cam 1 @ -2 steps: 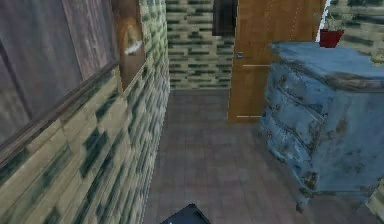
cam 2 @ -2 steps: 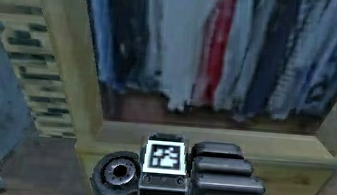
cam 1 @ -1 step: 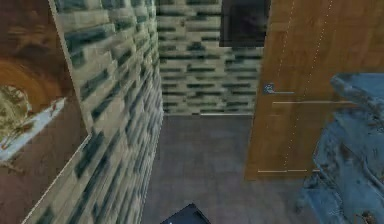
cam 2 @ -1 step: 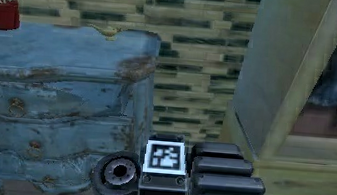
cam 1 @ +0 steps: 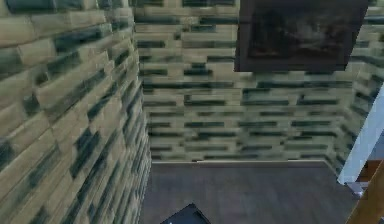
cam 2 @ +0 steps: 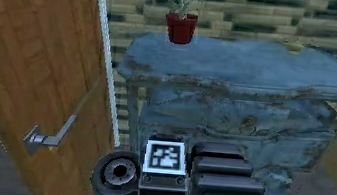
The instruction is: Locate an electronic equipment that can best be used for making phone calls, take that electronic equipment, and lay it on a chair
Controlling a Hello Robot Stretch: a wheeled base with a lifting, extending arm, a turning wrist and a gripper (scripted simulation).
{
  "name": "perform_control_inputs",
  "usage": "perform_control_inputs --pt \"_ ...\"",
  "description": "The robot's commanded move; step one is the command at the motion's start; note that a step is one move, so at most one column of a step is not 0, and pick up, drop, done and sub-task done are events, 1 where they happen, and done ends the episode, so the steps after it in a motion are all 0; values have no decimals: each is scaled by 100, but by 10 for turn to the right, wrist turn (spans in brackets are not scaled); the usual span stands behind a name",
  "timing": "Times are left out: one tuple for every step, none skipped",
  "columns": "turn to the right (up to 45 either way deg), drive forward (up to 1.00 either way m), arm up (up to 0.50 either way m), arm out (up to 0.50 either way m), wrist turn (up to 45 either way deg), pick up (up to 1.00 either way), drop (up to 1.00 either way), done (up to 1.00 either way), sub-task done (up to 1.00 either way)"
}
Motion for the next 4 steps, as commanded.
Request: perform_control_inputs --pt "0 70 0 0 0 0 0 0 0" --pt "450 0 0 0 0 0 0 0 0" --pt "180 0 0 0 0 0 0 0 0" --pt "0 35 0 0 0 0 0 0 0"
